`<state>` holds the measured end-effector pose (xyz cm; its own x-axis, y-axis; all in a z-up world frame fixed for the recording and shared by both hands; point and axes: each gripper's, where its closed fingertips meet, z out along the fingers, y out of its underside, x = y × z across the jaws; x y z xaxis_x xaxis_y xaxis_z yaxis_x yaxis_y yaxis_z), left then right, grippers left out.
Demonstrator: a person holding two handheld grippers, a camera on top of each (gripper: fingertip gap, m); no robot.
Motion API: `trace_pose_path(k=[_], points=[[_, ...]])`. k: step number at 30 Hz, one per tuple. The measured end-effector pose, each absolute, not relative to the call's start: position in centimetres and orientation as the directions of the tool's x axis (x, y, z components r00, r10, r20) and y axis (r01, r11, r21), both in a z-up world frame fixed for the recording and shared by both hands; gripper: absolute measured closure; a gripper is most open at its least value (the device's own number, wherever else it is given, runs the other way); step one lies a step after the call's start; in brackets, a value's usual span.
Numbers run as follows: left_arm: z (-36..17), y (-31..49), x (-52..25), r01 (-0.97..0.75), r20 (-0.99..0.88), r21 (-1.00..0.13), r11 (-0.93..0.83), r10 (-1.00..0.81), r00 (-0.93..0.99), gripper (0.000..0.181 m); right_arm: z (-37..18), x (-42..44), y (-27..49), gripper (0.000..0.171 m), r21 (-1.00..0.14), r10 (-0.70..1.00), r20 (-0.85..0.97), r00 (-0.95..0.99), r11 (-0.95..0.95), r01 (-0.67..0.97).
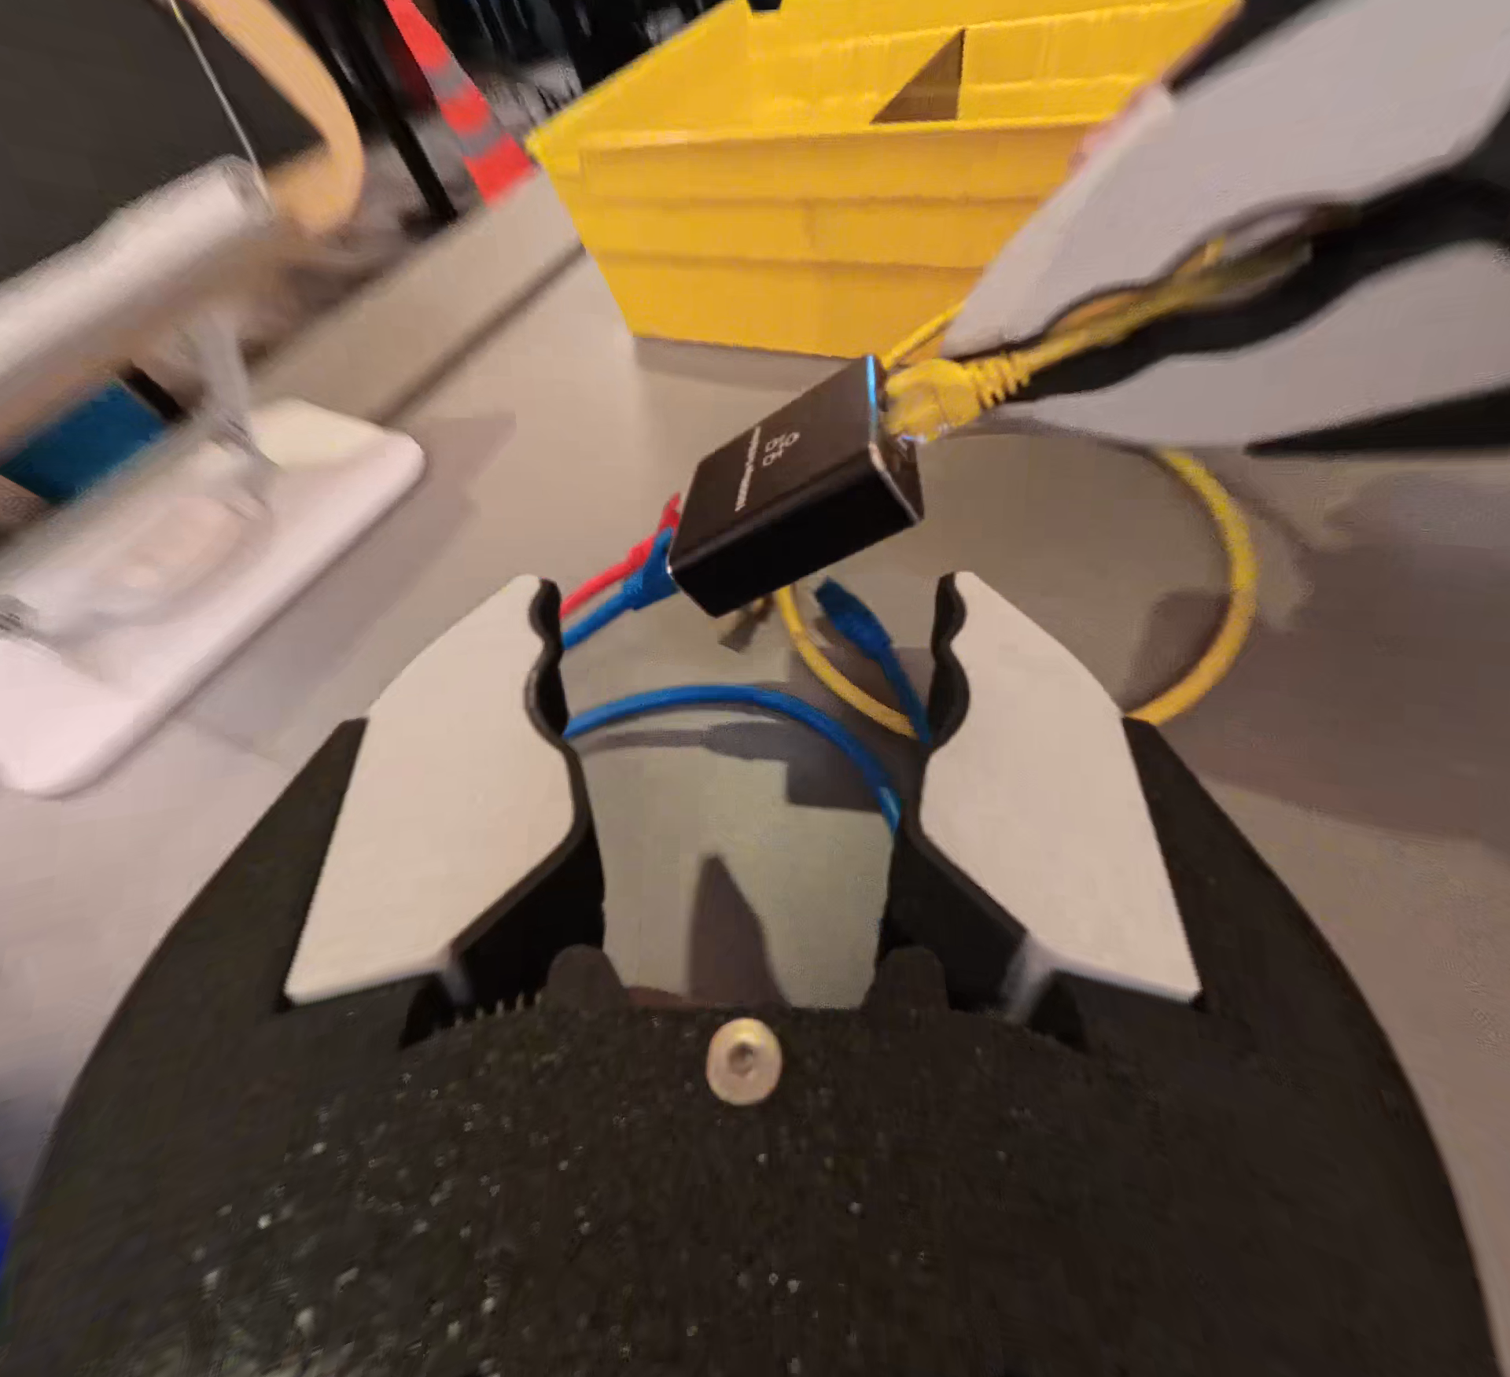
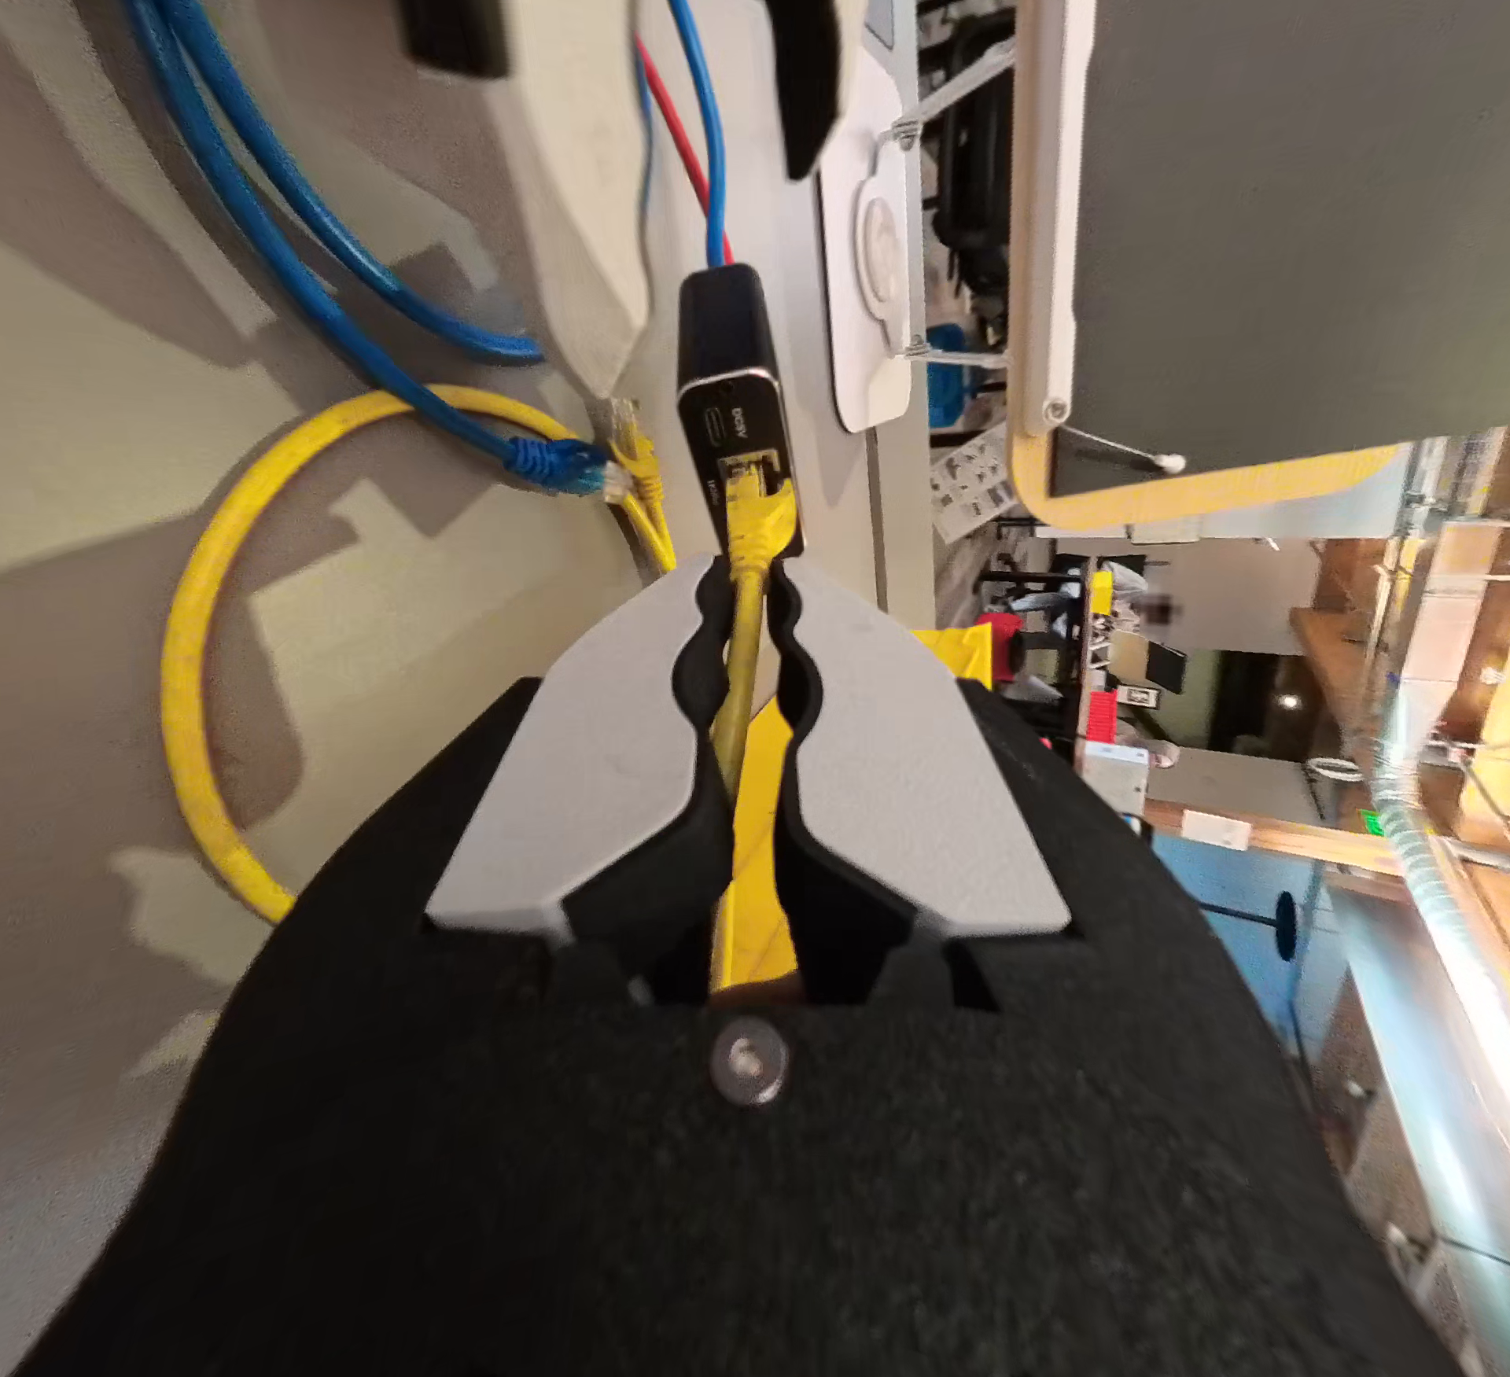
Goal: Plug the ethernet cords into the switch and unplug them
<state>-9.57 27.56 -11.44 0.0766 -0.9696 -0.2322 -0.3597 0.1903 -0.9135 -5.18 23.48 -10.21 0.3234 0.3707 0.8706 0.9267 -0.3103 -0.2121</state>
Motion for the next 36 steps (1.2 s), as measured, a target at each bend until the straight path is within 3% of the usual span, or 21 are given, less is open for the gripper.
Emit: trace_pose_path(k=[4, 6, 7, 17, 19, 21, 24, 28, 36], points=[[-11.0, 26.5, -9.2, -0.342, -0.632, -0.746, 0.571, -0.769, 0.095, 0.108, -9.9, -5.2, 23.2, 0.164, -0.196, 0.436, 0.846, 0.308, -0.282, 0.939], [-10.2, 25.8, -9.5, -0.307, -0.77, -0.633, 0.711, -0.619, 0.155, 0.139, -10.1, -5.8, 23.0, 0.164, -0.176, 0.475, 0.832, 0.286, -0.262, 0.949], [-10.6, 25.4, -9.5, -0.32, -0.809, -0.581, 0.748, -0.575, 0.125, 0.143, -10.0, -6.1, 22.9, 0.163, -0.166, 0.483, 0.832, 0.273, -0.253, 0.953], [-12.3, 25.4, -9.5, -0.414, -0.84, -0.5, 0.761, -0.542, 0.02, 0.156, -11.1, -8.4, 22.3, 0.163, -0.2, 0.593, 0.756, 0.278, -0.195, 0.96], [-12.4, 25.6, -9.5, -0.42, -0.827, -0.516, 0.746, -0.562, 0.018, 0.156, -11.1, -8.4, 22.4, 0.163, -0.188, 0.576, 0.774, 0.264, -0.188, 0.964], [-12.4, 25.8, -9.5, -0.42, -0.836, -0.504, 0.754, -0.548, 0.021, 0.156, -10.1, -9.0, 22.5, 0.149, -0.166, 0.512, 0.836, 0.198, -0.107, 0.98], [-12.2, 25.9, -9.6, -0.422, -0.85, -0.489, 0.763, -0.526, 0.032, 0.156, -9.8, -9.3, 22.3, 0.148, -0.078, 0.512, 0.855, 0.077, -0.019, 0.997], [-12.2, 25.7, -9.4, -0.423, -0.863, -0.47, 0.775, -0.505, 0.035, 0.156, -10.0, -10.0, 22.6, 0.147, -0.086, 0.546, 0.837, 0.042, 0.056, 0.995], [-12.0, 25.7, -9.5, -0.439, -0.88, -0.442, 0.782, -0.474, 0.041, 0.156, -11.2, -10.0, 23.5, 0.149, -0.074, 0.57, 0.82, 0.041, 0.034, 0.997]])
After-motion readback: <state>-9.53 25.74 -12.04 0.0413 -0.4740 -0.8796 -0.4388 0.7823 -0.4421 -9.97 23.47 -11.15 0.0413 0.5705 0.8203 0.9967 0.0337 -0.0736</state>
